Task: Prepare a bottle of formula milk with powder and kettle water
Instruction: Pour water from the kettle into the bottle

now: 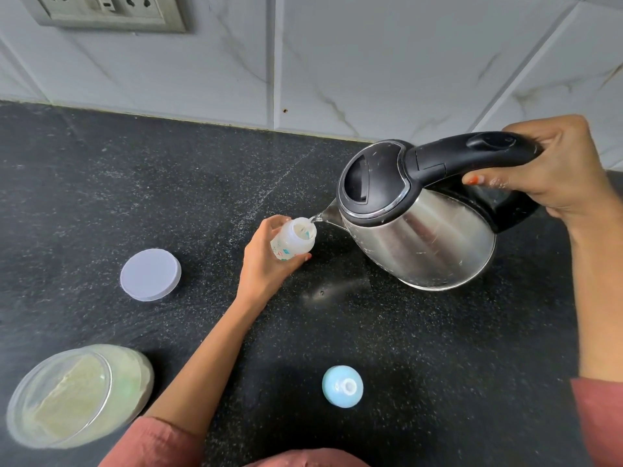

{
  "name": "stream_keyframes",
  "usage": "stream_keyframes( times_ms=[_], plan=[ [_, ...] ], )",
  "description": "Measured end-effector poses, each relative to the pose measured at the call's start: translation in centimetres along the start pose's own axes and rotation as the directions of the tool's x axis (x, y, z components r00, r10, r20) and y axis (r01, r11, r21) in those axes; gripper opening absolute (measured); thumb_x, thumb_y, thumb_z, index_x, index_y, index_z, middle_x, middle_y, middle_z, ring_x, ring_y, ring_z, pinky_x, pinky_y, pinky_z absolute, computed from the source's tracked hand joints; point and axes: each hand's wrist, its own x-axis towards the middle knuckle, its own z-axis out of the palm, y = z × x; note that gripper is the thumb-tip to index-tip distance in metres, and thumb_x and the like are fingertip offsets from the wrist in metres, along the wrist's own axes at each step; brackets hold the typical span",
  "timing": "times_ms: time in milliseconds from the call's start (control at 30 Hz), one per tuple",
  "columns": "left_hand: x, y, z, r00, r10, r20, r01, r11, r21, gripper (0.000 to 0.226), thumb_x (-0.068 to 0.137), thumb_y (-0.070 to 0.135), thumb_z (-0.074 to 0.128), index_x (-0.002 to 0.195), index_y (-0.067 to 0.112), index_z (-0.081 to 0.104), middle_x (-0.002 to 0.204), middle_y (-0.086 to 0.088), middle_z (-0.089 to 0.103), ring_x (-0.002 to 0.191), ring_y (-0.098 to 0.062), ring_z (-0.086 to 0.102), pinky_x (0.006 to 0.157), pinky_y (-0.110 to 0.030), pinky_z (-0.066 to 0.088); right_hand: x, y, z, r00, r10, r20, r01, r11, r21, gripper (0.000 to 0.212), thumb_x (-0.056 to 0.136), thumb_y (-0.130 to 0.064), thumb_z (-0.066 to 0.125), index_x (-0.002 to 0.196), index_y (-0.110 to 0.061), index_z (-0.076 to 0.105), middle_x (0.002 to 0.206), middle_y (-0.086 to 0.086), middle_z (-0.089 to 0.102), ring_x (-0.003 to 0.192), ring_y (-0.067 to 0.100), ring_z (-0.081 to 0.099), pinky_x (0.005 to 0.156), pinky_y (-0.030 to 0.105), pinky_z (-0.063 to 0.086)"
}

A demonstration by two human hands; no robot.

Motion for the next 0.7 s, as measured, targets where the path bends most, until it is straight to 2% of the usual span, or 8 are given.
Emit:
stream_keyframes(
  times_ms=[367,567,700],
  plan=[
    [0.08,0.0,-0.02,1.0,-0.004,-0.005,0.004,1.0,-0.006,0.061,0.061,0.012,0.084,0.111,0.018,0.049,0.108,0.013,0.056,0.101,-0.005,0.053,0.075,-0.002,0.034,-0.05,-0.08,-0.04,1.0,-0.005,-0.006,0.005,1.0,0.005,0.039,0.04,-0.069,0.076,0.067,-0.042,0.07,0.057,-0.024,0.063,0.054,-0.004,0.052,0.051,0.011,0.037],
    [0.08,-0.02,0.01,1.0,-0.007,-0.005,0.007,1.0,-0.006,0.061,0.061,0.012,0.084,0.111,0.018,0.05,0.109,0.012,0.056,0.103,-0.008,0.053,0.077,-0.003,0.036,0.0,0.04,-0.07,1.0,-0.009,-0.013,0.009,1.0,-0.006,0.039,0.04,-0.069,0.076,0.064,-0.039,0.069,0.054,-0.021,0.06,0.054,-0.001,0.049,0.05,0.014,0.035],
    [0.1,-0.05,0.01,1.0,-0.003,-0.005,0.003,1.0,-0.007,0.061,0.061,0.013,0.084,0.109,0.021,0.048,0.109,0.012,0.055,0.103,-0.01,0.054,0.075,-0.003,0.036,-0.02,-0.06,-0.05,1.0,-0.009,-0.007,0.009,1.0,-0.005,0.038,0.04,-0.069,0.076,0.065,-0.041,0.069,0.056,-0.023,0.062,0.054,-0.003,0.051,0.051,0.012,0.036]
  ],
)
